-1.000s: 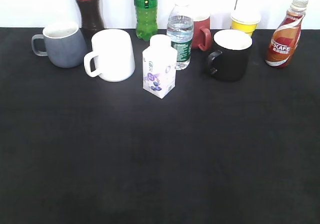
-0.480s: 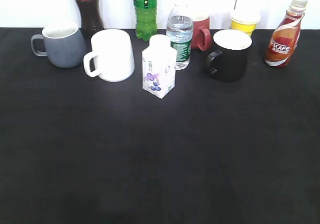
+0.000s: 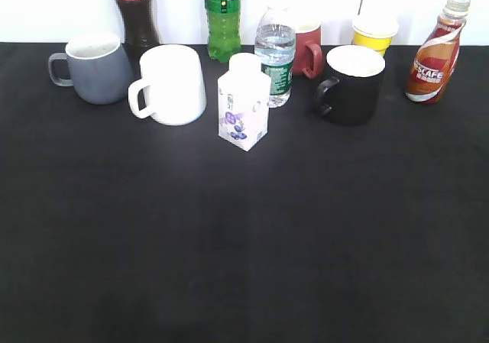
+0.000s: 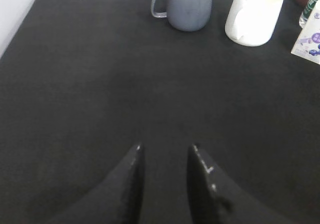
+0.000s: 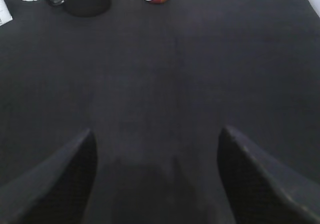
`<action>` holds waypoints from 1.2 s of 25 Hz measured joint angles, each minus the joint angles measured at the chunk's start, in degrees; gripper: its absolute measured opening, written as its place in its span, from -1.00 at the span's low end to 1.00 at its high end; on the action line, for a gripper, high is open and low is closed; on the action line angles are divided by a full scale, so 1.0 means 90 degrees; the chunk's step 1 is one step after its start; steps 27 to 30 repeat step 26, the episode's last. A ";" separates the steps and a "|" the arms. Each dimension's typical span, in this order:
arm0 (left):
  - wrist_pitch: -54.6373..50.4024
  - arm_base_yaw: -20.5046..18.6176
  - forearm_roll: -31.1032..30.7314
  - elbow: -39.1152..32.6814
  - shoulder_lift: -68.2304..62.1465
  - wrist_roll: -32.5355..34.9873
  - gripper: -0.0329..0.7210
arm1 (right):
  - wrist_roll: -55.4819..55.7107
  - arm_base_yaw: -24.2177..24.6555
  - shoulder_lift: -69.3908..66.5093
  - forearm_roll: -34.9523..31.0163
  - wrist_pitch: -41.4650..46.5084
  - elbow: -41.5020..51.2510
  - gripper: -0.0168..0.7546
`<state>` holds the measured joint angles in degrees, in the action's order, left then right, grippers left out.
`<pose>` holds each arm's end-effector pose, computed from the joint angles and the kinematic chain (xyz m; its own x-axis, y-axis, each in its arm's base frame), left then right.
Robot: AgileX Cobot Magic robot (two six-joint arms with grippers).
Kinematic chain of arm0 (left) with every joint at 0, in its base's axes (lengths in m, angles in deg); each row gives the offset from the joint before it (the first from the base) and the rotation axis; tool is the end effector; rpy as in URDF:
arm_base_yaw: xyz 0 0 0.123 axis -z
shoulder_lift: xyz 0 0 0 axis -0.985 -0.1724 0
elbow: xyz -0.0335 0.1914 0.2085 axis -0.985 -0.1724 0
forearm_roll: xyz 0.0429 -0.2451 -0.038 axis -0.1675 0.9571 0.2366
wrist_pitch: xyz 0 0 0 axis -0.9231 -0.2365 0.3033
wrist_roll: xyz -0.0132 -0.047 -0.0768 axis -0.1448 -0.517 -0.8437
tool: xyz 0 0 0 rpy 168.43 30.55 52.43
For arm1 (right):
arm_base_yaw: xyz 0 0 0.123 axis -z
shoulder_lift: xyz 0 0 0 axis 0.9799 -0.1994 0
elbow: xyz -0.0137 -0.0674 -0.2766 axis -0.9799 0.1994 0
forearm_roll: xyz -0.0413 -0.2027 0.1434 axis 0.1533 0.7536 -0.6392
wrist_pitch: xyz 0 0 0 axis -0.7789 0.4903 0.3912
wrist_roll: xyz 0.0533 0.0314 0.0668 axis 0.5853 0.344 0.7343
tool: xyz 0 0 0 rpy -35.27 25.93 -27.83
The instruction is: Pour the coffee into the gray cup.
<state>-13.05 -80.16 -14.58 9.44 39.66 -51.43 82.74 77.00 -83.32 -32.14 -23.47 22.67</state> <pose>-0.0090 -0.0050 0.2835 -0.4308 -0.0010 -0.9025 0.0479 0.9986 -0.0240 -0.0057 0.0020 0.2795 -0.4262 -0.0382 -0.9038 -0.0590 0.9982 -0.0144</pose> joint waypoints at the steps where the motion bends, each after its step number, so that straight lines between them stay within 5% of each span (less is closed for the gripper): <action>1: 0.0000 0.0000 0.0000 0.0000 0.0000 0.0000 -0.31 | 0.0000 0.0000 0.0000 0.0000 0.0000 0.0000 0.56; 30: 0.0000 0.0000 0.0000 0.0000 0.0000 0.0000 -0.31 | 0.0000 0.0000 0.0000 0.0000 0.0000 0.0000 0.56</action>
